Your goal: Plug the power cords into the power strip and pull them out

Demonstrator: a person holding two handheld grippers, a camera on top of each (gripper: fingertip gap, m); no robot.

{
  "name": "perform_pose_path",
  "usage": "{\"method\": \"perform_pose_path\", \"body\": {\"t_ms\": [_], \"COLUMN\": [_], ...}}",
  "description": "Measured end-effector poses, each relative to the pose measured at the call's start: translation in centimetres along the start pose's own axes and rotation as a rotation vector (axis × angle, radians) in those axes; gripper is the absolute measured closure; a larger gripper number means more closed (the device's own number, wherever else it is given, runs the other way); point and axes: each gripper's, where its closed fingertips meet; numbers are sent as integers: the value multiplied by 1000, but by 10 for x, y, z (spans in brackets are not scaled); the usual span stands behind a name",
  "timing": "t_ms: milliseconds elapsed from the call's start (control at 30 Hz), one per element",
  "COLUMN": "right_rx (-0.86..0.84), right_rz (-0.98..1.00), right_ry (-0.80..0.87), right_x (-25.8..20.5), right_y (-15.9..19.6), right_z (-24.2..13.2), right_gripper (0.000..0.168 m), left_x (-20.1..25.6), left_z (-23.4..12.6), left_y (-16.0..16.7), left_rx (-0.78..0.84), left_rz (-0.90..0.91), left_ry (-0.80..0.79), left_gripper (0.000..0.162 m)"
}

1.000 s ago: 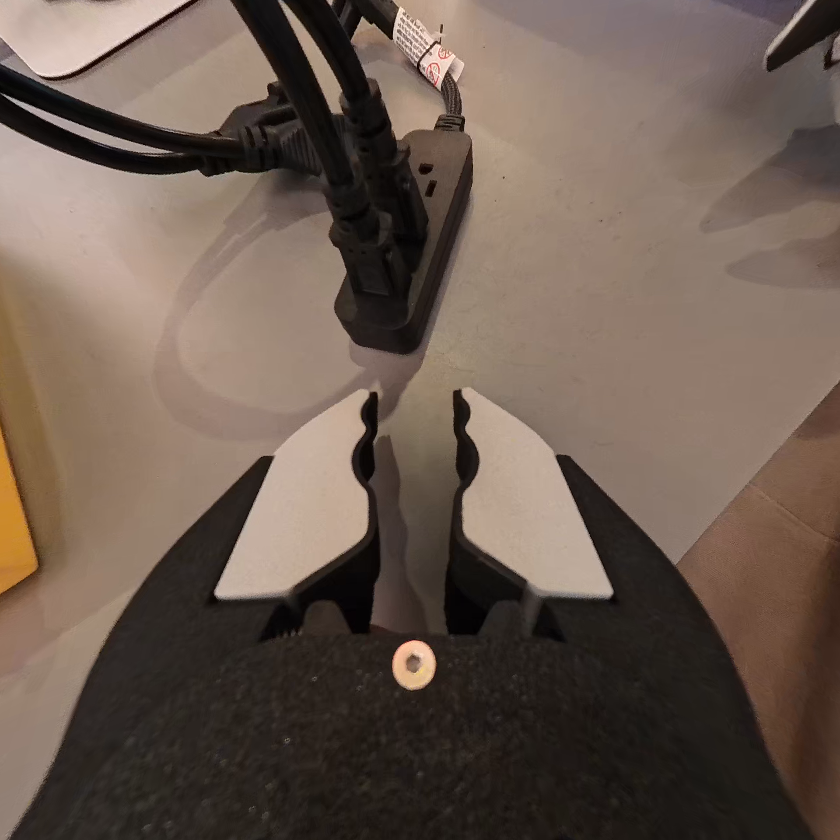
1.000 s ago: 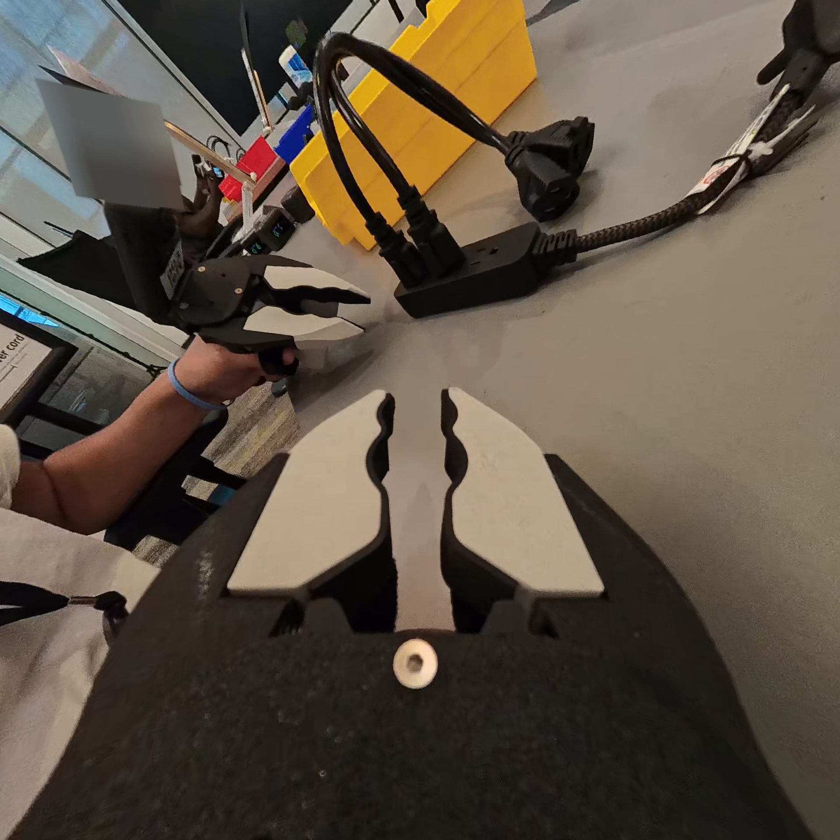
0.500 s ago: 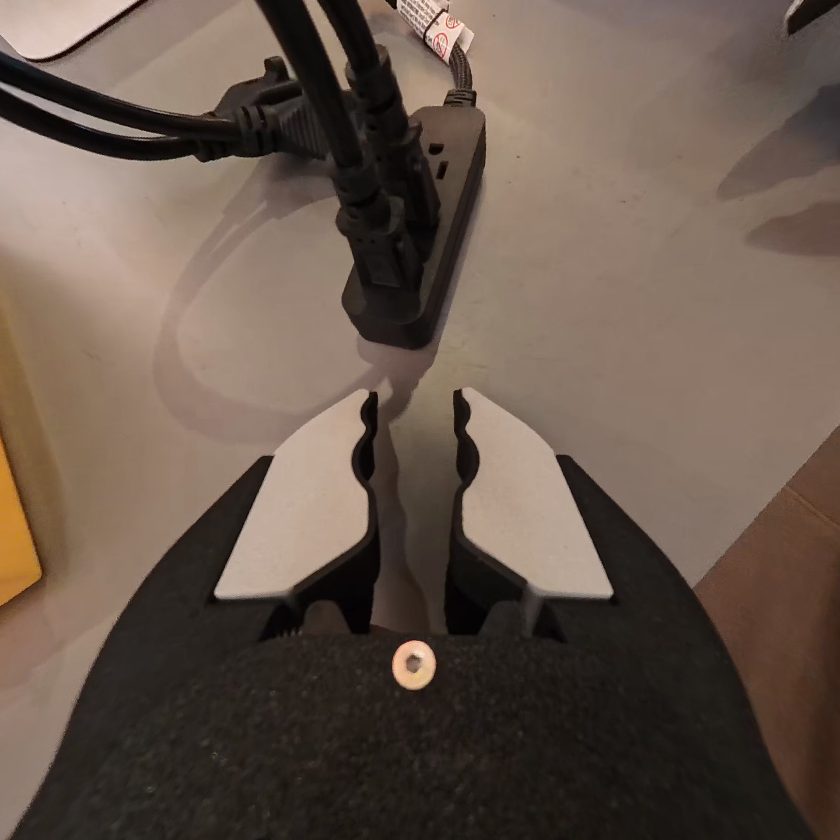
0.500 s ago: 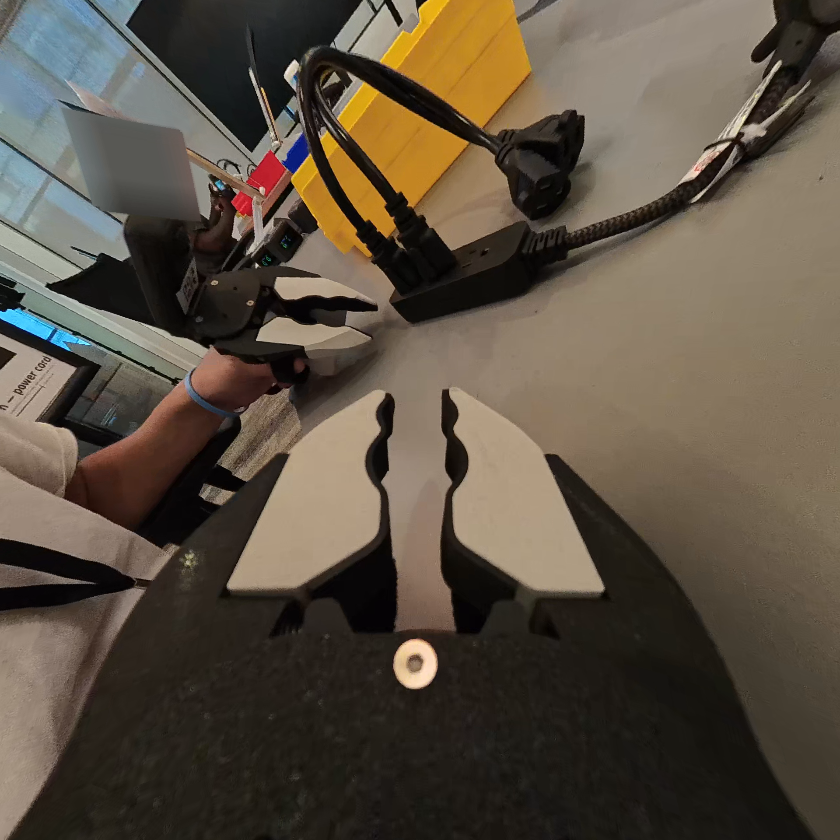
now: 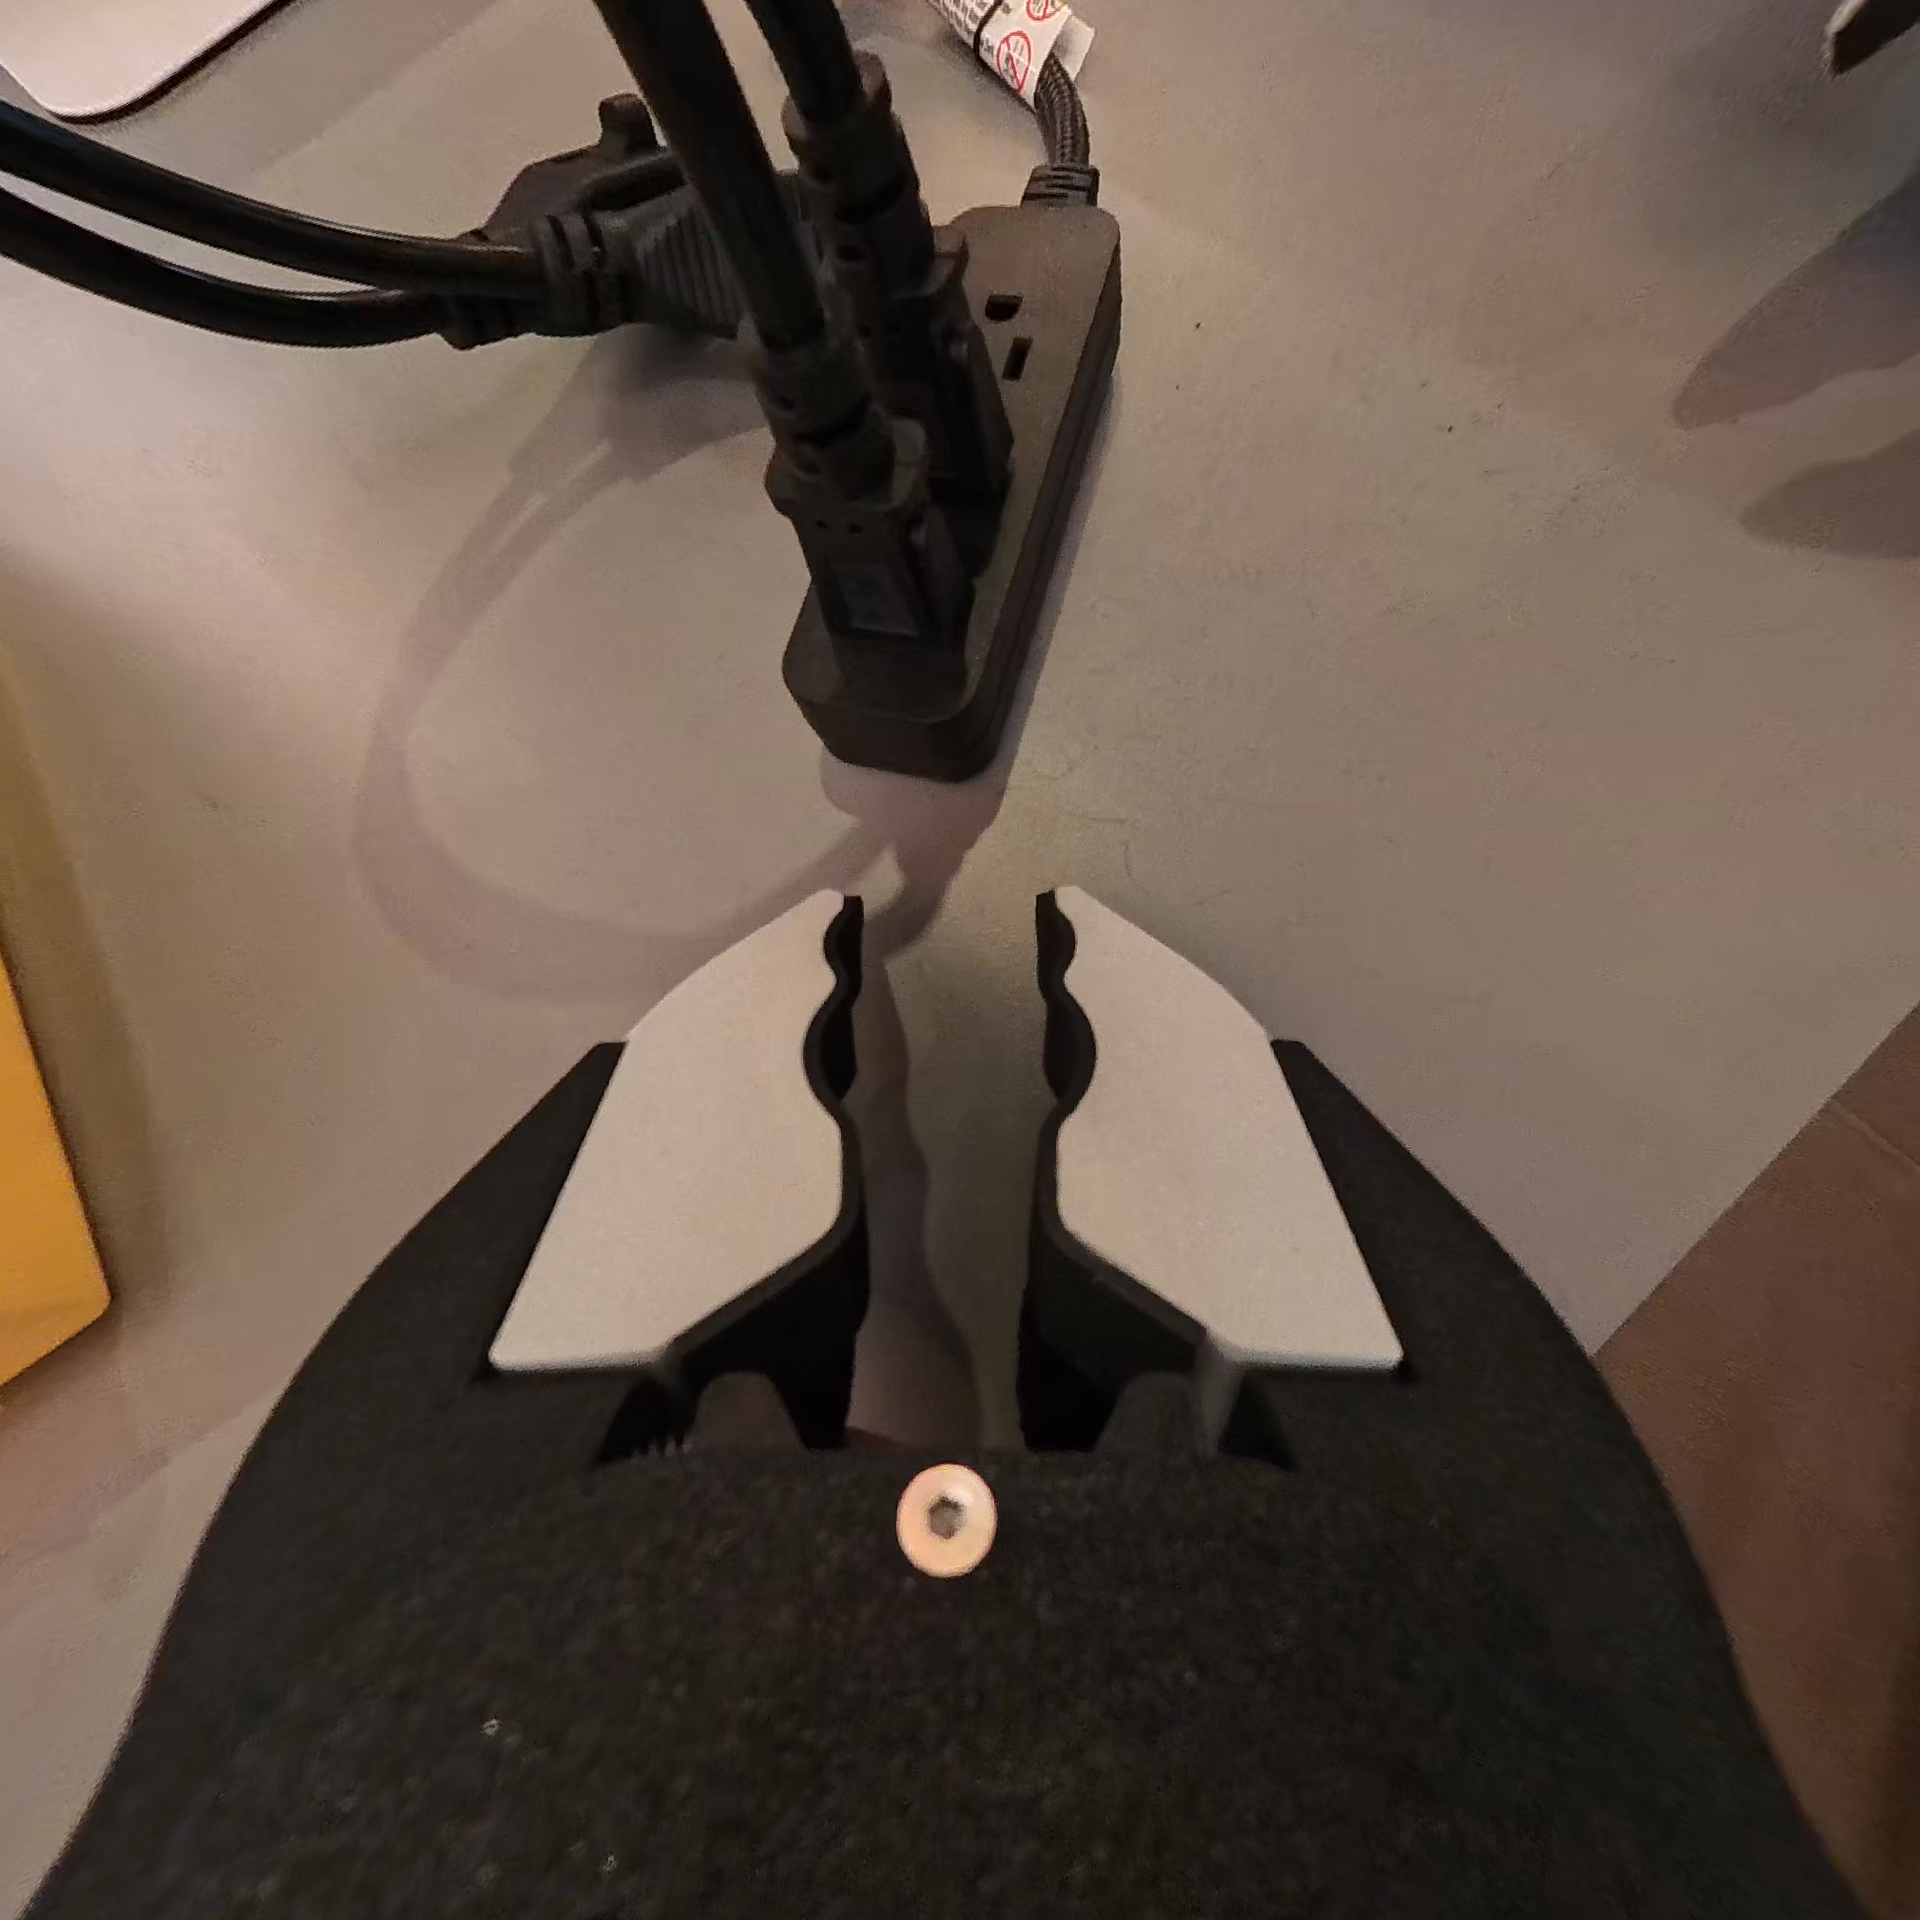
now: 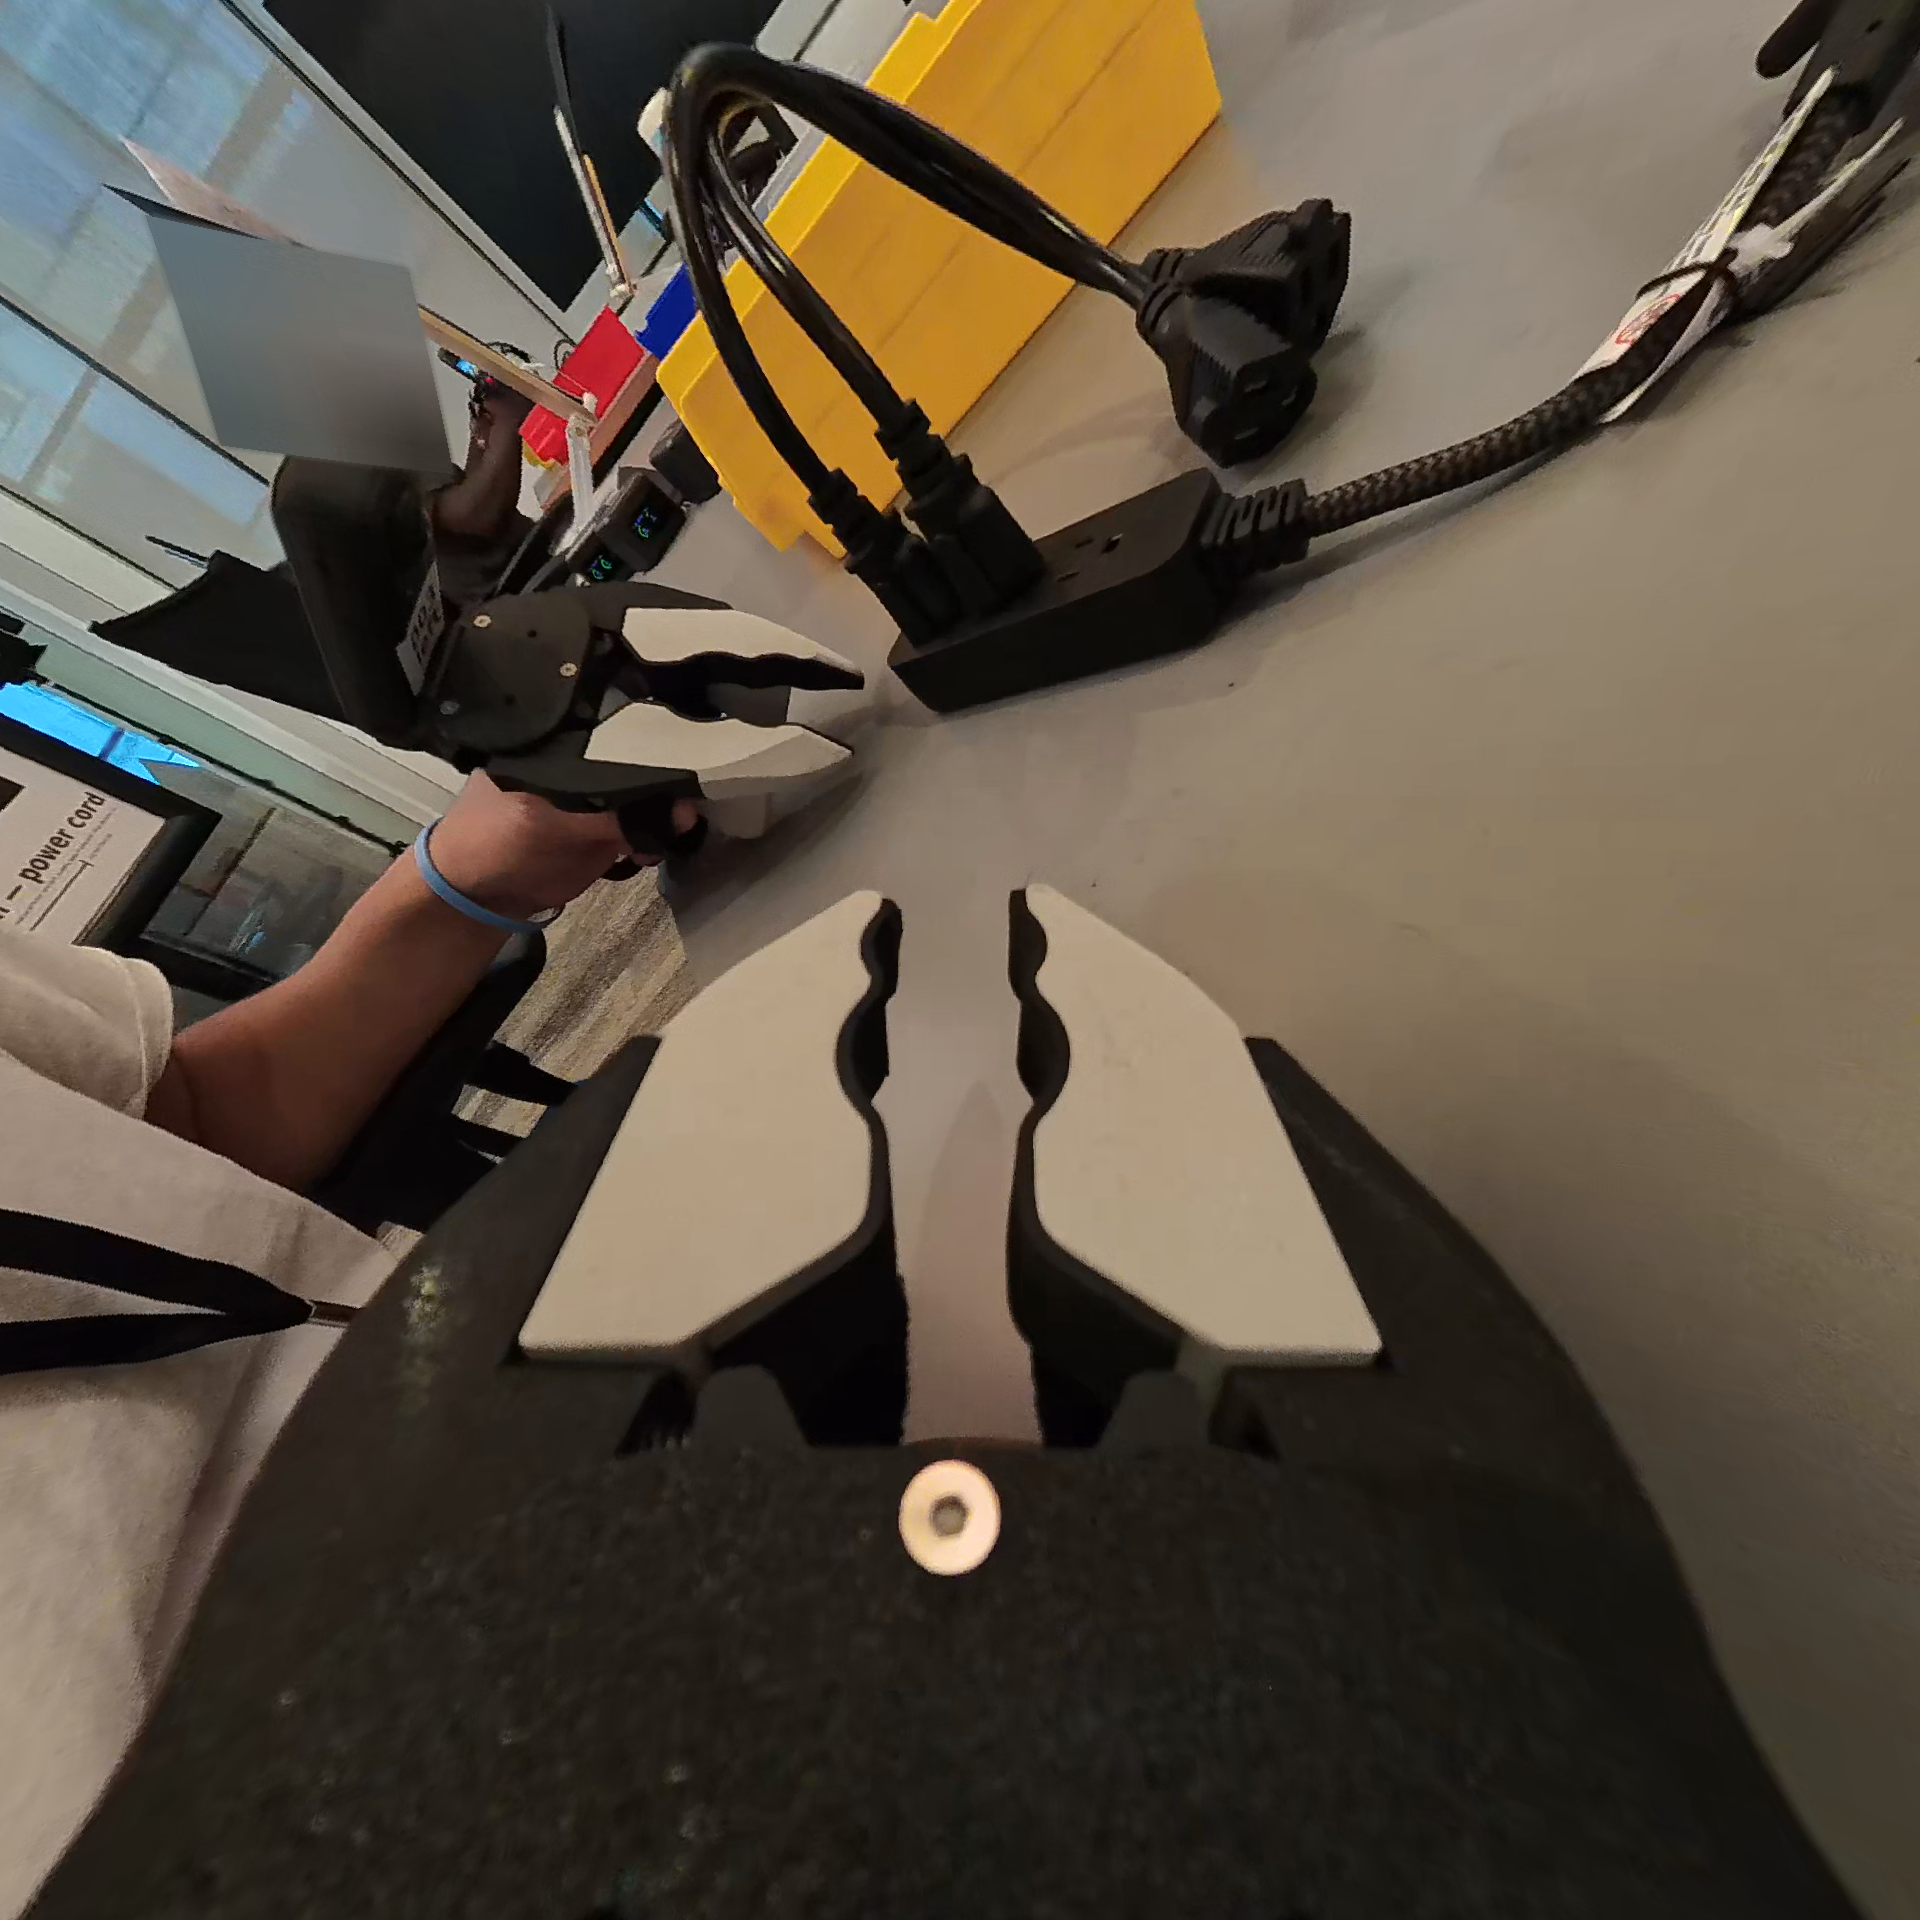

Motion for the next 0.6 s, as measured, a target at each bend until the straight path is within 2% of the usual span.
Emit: {"method": "perform_pose_path", "body": {"t_ms": [367,600], "right_rx": [40,-8], "right_rz": [7,-31], "right_ry": [9,-4], "right_x": [2,-3], "right_y": [-6,0], "right_z": [-5,2], "right_gripper": [149,148], "left_x": [2,2], "left_z": [0,-1], "left_y": [-1,-2], "left_rx": [5,11], "left_rz": [13,-24], "left_ry": [4,18], "left_gripper": [130,127]}}
Point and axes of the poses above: each gripper's, where its closed fingertips meet, z out along the fingers, y out of its underside, x = y × z across the jaws, and after that the axes turned 9 degrees about -y, right-handed
